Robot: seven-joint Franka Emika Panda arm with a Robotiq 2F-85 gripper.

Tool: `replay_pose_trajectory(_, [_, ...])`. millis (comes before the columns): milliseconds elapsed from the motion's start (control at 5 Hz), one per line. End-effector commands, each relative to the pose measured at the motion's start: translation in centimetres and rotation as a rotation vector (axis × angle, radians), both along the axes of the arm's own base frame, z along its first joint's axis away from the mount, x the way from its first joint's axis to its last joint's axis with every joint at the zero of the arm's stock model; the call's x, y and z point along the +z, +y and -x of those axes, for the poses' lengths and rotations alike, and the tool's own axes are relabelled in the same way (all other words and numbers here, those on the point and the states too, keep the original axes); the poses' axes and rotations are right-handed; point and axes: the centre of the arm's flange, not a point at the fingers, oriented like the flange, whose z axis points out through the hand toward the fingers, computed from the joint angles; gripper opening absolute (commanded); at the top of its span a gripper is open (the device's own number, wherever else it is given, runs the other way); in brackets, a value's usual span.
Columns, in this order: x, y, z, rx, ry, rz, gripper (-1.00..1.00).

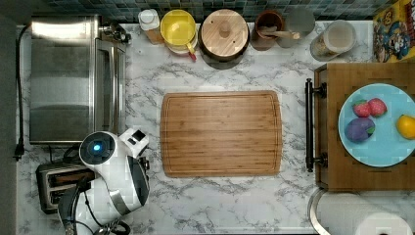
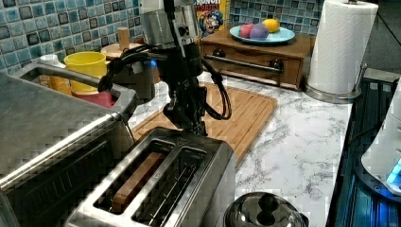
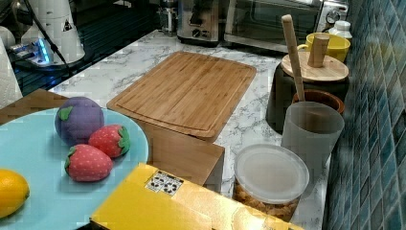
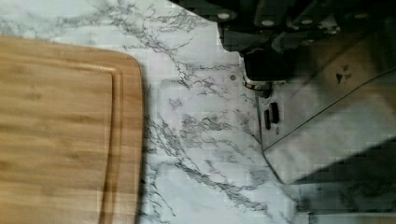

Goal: Turn on the toaster.

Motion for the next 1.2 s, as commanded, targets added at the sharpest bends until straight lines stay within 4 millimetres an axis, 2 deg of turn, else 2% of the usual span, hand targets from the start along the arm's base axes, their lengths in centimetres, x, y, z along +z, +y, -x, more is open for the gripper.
replay_pose_trajectory(200, [-9.32,1.12,3.8,0.004,0.067,0.057,-1.0])
replay_pose_trajectory(1200, [-9.32,1.12,3.81,0.004,0.067,0.057,-1.0])
